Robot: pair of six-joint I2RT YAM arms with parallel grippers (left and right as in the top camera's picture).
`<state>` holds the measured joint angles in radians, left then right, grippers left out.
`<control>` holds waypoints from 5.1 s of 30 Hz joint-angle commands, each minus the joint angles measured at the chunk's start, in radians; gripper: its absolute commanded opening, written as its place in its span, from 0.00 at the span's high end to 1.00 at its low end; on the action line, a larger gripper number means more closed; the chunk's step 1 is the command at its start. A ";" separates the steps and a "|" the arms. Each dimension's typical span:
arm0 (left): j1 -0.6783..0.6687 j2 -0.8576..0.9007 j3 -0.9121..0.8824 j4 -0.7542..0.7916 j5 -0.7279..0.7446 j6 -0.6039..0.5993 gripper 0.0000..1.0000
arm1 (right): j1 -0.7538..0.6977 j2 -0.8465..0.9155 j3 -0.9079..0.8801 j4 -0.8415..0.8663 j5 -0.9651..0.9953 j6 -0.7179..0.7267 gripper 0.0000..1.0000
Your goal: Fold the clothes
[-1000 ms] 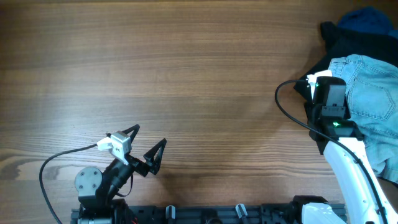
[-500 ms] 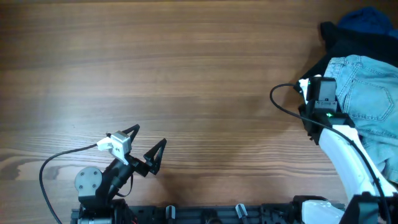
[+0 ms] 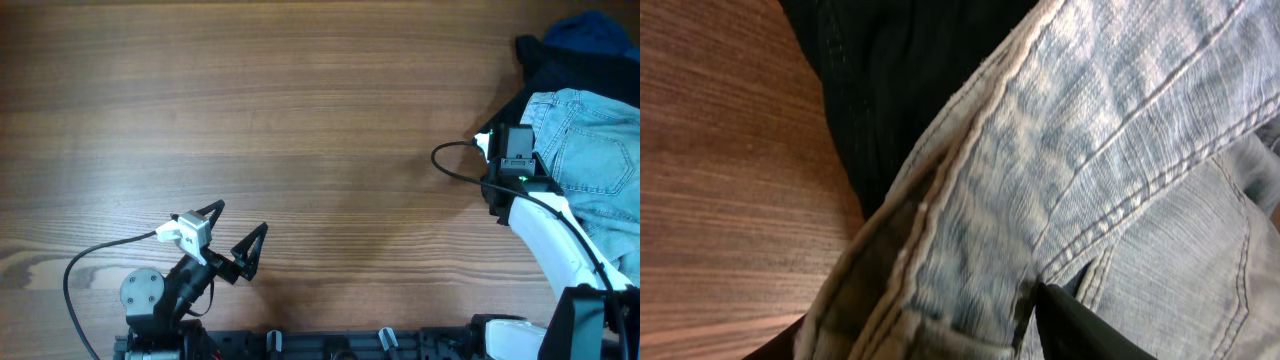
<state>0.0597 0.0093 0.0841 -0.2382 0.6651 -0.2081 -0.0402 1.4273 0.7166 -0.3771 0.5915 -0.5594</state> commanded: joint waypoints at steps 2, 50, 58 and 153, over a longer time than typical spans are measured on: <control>-0.004 0.000 -0.008 0.004 0.015 -0.010 0.00 | -0.005 0.053 0.010 0.018 -0.008 -0.019 0.43; -0.004 0.000 -0.008 0.004 0.015 -0.010 0.00 | 0.154 -0.458 0.073 0.142 -0.028 0.227 0.96; -0.004 0.000 -0.008 0.004 0.015 -0.010 0.00 | 0.264 -0.425 0.254 0.043 -0.319 0.458 0.96; -0.003 0.000 -0.008 0.256 -0.003 -0.014 0.00 | 0.446 0.100 0.640 -0.369 -0.515 0.832 0.25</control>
<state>0.0597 0.0097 0.0792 -0.1085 0.6640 -0.2134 0.4049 1.5383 1.3491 -0.7723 0.1093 0.2829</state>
